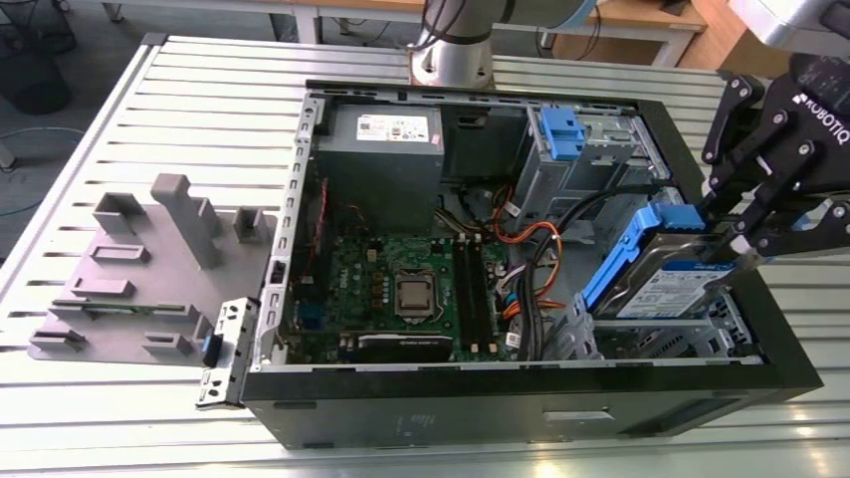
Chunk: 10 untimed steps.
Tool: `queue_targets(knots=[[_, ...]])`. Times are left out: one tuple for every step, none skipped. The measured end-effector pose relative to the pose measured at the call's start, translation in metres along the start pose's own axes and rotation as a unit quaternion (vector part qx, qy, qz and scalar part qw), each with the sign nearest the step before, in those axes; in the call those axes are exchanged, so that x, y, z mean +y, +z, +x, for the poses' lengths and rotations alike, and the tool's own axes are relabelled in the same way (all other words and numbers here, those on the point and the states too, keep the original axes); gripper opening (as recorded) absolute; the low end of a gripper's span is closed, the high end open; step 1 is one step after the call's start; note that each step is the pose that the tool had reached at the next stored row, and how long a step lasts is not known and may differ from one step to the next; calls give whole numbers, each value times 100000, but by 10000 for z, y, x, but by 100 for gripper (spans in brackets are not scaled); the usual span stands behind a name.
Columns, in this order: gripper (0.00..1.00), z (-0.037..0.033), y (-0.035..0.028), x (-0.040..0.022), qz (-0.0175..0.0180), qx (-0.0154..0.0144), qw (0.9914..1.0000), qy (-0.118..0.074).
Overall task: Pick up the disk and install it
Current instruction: 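Insert the disk into the insertion slot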
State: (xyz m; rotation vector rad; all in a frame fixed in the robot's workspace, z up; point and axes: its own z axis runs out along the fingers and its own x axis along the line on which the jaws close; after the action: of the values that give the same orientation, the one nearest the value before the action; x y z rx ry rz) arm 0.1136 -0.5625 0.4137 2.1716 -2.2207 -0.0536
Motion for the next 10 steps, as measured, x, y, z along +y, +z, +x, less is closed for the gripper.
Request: queue_targets(knots=[[35,3,18,-1,1,5,100000,0],[35,5,36,-2,1,7,100000,2],[35,8,54,-3,0,6,100000,1],[35,11,72,-4,0,5,100000,0],[35,13,91,-5,0,1,100000,0],[35,14,109,-6,1,-1,100000,-2],[35,16,127,-7,-2,0,100000,1],[35,18,144,-7,-3,5,100000,0],[35,19,164,-9,-5,0,100000,0],[35,21,183,-9,-7,-2,100000,1]])
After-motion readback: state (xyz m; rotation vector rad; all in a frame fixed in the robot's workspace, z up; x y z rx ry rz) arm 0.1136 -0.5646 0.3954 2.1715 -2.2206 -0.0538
